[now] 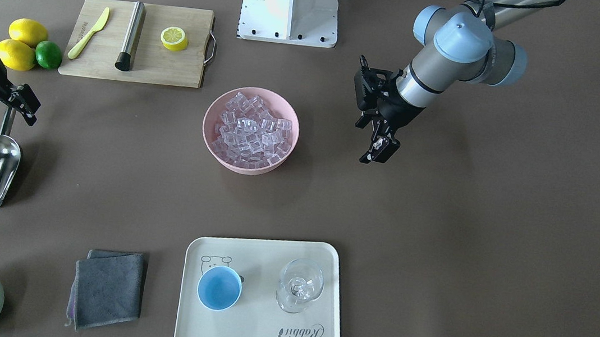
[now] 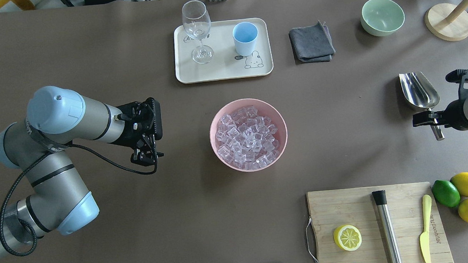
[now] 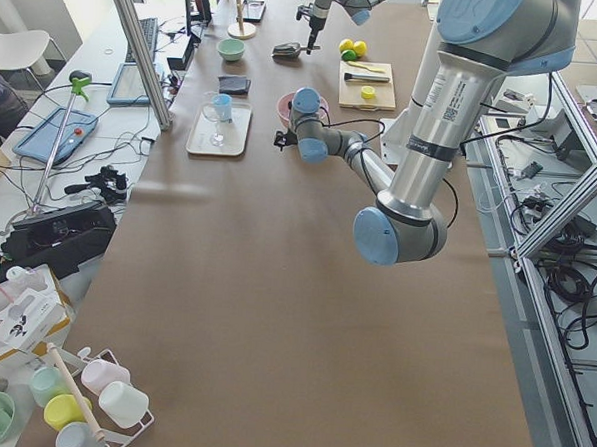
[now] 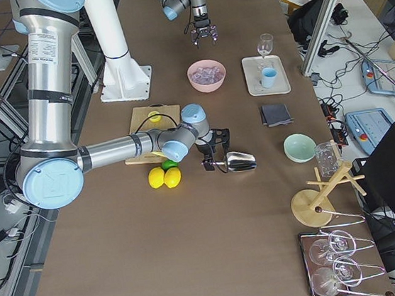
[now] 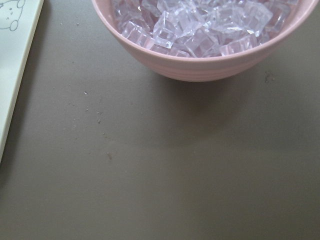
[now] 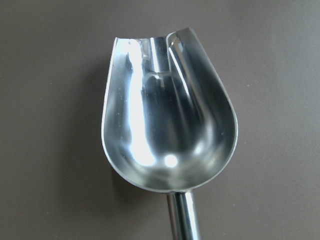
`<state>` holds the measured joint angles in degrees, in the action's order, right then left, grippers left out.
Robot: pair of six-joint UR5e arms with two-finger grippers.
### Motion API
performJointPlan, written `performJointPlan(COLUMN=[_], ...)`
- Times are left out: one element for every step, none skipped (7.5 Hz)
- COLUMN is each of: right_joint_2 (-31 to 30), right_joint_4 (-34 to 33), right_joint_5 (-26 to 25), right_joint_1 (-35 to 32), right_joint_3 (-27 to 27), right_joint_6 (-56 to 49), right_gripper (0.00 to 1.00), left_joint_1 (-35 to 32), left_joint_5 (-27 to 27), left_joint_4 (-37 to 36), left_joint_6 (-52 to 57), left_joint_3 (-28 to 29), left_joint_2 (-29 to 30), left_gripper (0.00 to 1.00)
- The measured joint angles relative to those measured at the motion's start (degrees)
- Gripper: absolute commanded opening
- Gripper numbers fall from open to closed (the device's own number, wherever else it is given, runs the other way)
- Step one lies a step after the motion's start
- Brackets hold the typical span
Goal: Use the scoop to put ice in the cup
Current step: 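Reach the left gripper to the pink bowl rim while the right reaches toward the scoop, then grasp the steel scoop handle with the right gripper and lift it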
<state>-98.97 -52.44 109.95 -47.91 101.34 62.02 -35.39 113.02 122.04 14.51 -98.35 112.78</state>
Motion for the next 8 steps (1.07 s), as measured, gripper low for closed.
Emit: performJointPlan(right_joint_2=[-0.1, -0.2, -0.3, -0.8, -1.5, -2.2, -2.6, -2.9], right_joint_4=[0.1, 0.2, 0.3, 1.2, 2.3, 2.9, 3.2, 3.1], right_joint_5=[-0.7, -1.1, -1.3, -1.3, -1.2, -1.1, -1.0, -0.5], right_joint_1=[1.0, 1.6, 1.9, 2.0, 2.1, 2.1, 2.1, 2.0], right_joint_3=[-0.1, -0.1, -0.2, -0.1, 0.0, 0.4, 0.7, 1.5], right_joint_6=[0.4, 0.6, 0.5, 0.3, 0.0, -0.3, -1.2, -3.0], right_gripper=[0.56, 0.29, 0.0, 0.0, 0.0, 0.0, 0.0, 0.0], left_joint_1=[0.2, 0.4, 0.4, 0.4, 0.5, 0.5, 0.5, 0.5], left_joint_5=[1.7, 3.9, 5.4, 6.3, 7.6, 8.7, 9.3, 9.6], left_joint_4=[0.7, 1.1, 1.4, 1.6, 1.8, 1.8, 1.9, 1.9], left_joint_6=[-2.4, -5.0, -6.2, -6.6, -6.6, -5.5, -4.1, -3.4], left_joint_3=[1.8, 4.7, 7.0, 9.0, 11.9, 14.5, 16.2, 17.2], left_joint_2=[1.6, 4.4, 6.2, 8.0, 10.8, 13.3, 15.0, 15.8], left_gripper=[0.99, 0.99, 0.99, 0.98, 0.98, 0.98, 0.98, 0.98])
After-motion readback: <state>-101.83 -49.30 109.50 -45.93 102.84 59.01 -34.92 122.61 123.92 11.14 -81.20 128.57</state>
